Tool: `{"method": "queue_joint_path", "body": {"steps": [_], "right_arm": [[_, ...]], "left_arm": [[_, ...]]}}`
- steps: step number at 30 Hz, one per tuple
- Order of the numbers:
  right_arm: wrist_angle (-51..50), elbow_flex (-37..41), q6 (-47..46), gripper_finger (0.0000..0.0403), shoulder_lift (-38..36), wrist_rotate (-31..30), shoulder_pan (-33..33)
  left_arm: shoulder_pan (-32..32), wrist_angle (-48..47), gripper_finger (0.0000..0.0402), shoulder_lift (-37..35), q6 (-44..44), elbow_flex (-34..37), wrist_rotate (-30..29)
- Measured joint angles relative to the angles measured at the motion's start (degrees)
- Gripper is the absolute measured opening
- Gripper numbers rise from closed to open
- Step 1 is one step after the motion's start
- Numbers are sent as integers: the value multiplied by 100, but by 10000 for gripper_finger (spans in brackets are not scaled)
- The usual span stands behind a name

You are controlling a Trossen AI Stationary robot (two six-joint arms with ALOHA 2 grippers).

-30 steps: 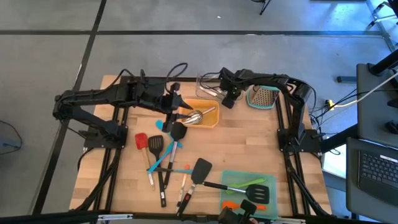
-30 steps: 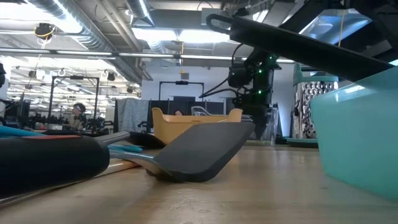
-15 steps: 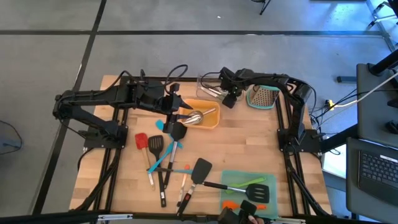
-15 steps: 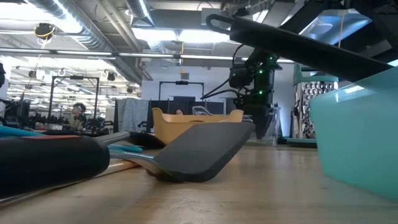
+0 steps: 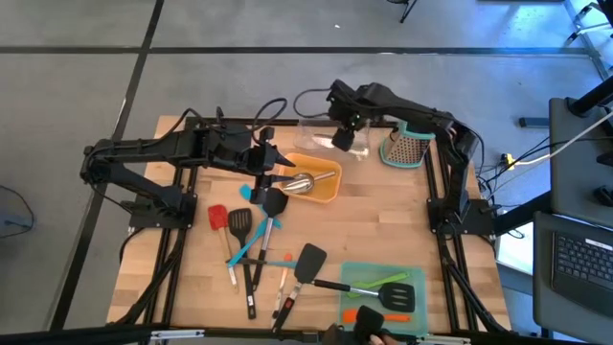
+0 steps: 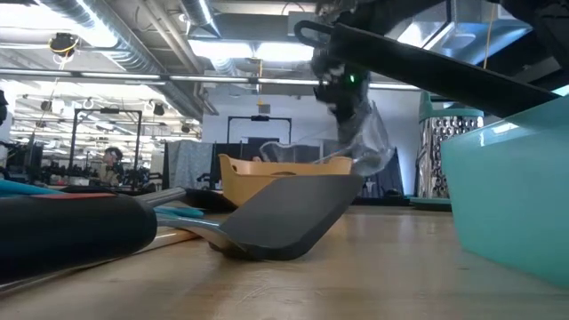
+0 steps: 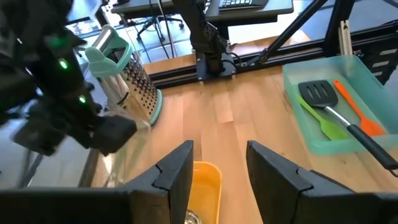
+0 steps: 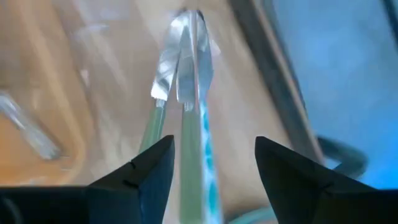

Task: Pick & Place Kitchen Items
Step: Put the black spatula into the green bin

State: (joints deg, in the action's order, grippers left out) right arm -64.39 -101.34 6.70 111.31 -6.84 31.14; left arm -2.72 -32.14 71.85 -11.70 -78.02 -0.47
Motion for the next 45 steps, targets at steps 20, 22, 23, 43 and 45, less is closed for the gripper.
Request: {"method": "queue_joint_path", "body": {"steps": [20, 22, 23, 43, 45], "right_arm": [[-666, -421, 126, 226, -5, -348, -114], [-789, -421, 35, 226, -5, -247, -114], [-883, -421, 15, 227, -5, -81, -115], [-1112, 184, -953, 227, -671, 1173, -2036], [-980, 459, -1156, 227, -936, 1015, -2466]], "left_arm": [[48, -392, 143, -2, 167, 0, 2], [48, -461, 143, -2, 218, 0, 4], [48, -520, 143, -2, 260, 0, 4], [993, -575, 143, -24, 1868, 1496, -651], [1247, -79, 143, -35, 2083, 1808, -663]]}}
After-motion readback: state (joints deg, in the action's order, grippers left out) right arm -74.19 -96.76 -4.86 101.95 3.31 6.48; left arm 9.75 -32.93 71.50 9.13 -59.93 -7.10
